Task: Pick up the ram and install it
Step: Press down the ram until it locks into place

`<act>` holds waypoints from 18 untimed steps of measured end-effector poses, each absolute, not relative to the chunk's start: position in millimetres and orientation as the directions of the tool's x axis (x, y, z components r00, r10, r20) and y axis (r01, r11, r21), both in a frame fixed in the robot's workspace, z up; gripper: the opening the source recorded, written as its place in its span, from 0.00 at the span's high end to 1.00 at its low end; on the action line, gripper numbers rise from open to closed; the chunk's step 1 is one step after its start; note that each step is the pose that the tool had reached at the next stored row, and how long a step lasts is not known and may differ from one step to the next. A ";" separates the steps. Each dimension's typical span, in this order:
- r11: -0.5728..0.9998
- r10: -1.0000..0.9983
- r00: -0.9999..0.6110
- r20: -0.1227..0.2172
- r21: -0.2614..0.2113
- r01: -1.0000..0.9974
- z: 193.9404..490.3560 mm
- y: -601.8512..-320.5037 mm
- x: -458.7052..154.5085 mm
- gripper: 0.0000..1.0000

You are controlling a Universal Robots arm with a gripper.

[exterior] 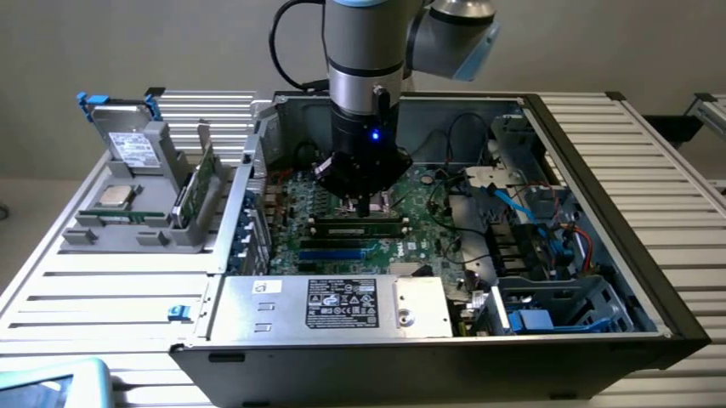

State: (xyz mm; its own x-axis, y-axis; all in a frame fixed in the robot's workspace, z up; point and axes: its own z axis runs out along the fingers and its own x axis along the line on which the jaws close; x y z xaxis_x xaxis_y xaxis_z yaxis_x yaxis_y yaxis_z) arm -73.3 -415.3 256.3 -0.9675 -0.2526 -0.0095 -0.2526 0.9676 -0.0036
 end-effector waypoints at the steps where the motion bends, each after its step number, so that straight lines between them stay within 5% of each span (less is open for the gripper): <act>1: 0.971 -0.238 -0.971 -0.009 -0.004 -0.238 256.3 -415.3 -73.3 0.89; 18: 1.000 0.018 -1.000 -0.009 -0.004 0.018 256.1 -415.3 -73.3 0.89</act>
